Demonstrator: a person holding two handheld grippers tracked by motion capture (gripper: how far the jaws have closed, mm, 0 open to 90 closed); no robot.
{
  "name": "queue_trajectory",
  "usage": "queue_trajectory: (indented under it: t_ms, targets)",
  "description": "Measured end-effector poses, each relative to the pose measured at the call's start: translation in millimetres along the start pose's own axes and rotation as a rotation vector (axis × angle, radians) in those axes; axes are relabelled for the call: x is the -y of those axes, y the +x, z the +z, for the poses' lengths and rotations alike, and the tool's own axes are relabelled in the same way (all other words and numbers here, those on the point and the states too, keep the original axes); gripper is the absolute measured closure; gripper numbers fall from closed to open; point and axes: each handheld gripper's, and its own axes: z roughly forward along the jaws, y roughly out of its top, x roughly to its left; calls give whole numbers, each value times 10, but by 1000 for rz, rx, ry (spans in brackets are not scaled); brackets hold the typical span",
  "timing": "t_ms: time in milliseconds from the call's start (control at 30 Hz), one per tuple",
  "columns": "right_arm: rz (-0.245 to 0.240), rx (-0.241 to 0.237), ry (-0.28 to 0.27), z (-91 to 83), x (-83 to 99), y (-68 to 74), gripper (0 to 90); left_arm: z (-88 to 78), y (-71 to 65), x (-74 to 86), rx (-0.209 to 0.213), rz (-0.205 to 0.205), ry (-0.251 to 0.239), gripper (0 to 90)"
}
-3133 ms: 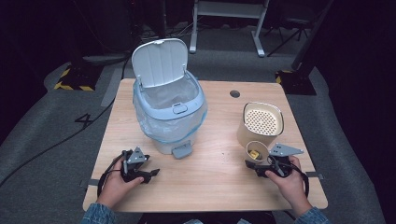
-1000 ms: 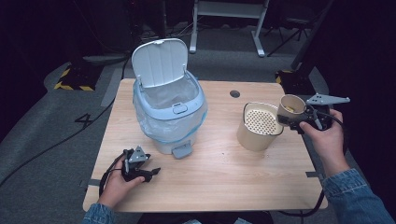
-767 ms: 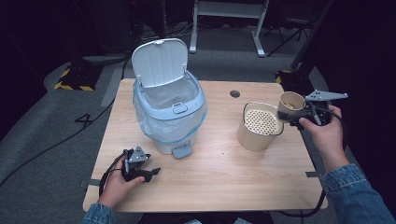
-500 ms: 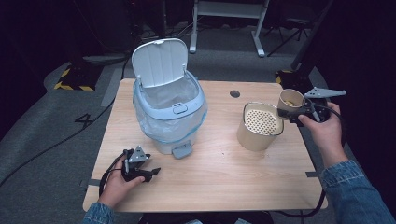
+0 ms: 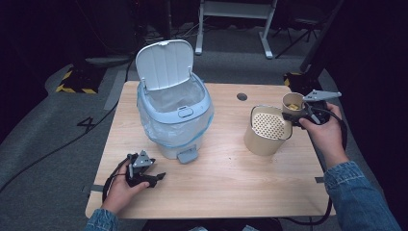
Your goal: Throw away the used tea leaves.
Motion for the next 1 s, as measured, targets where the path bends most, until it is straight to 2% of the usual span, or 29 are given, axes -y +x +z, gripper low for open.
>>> queue_trajectory:
  t_ms: [133,200,233,267,400,567,733,833,1000]
  targets:
    - [-36,17,16,23,1,-1,321,0,-5,2,1,-6,-1,299]
    - [-60,41,28,23,-1,-1,321,0,-4,2,2,-6,-1,299]
    - [-90,63,41,18,-2,2,321,0,-4,2,2,-6,-1,299]
    - [-90,63,41,18,-2,2,321,0,-4,2,2,-6,-1,299]
    - [-172,127,78,29,1,15,322,0,-4,2,2,-6,-1,299]
    - [-229,170,107,42,5,24,322,-1,-1,1,0,-3,0,299]
    - [-322,212,135,45,-10,33,323,-1,-2,1,1,-4,1,299]
    - [-415,255,151,41,-21,49,324,-2,0,1,0,-3,2,299]
    - [-518,313,192,31,-33,97,324,-1,-2,1,0,-4,1,299]
